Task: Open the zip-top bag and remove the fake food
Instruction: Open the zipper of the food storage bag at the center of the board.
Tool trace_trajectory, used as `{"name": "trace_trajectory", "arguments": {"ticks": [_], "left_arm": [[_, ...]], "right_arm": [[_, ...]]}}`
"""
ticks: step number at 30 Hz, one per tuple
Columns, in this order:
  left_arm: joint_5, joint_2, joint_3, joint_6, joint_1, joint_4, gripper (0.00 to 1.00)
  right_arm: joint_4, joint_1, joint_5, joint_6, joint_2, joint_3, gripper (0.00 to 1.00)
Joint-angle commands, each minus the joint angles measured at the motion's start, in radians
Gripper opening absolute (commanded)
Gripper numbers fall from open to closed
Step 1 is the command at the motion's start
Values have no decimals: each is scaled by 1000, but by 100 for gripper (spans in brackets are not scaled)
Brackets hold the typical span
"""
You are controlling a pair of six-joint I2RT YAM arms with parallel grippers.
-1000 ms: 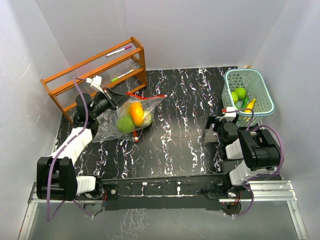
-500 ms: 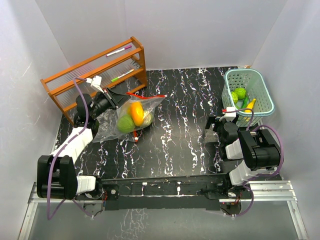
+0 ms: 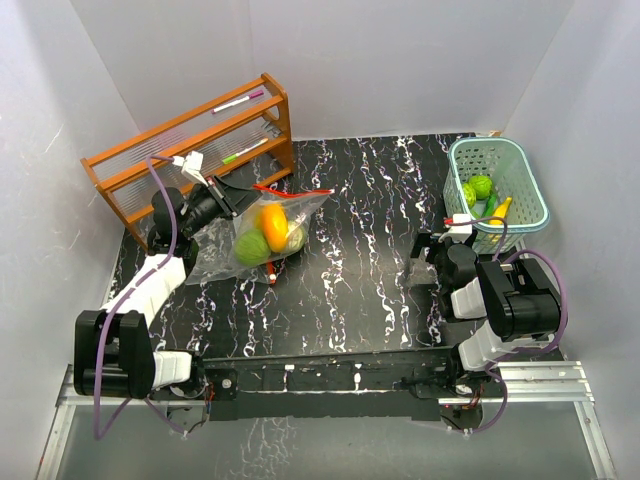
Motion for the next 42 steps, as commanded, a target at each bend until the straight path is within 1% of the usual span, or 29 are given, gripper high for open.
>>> {"name": "trace_trajectory", "arguments": {"ticks": [1,19,26,33,39,42], "left_arm": [[24,5,1,-29,-1,68,0],[27,-3,1,-20,-1,46,0],[33,30,-8,-61,-1,106,0],[33,19,-3,-39,-1,75,0],[25,25,-11,-52,-1,97,0],[30,12,-7,-39,-1,74,0]], "right_arm": [[72,-2,-6,-5,0,16,99],[72,-3,-6,-5,1,16,99],[72,-3,-6,-5,1,16,99],[72,-3,-5,-5,1,16,99],[72,-3,-6,-6,1,16,99],[72,-2,-6,-5,1,16,99]]}}
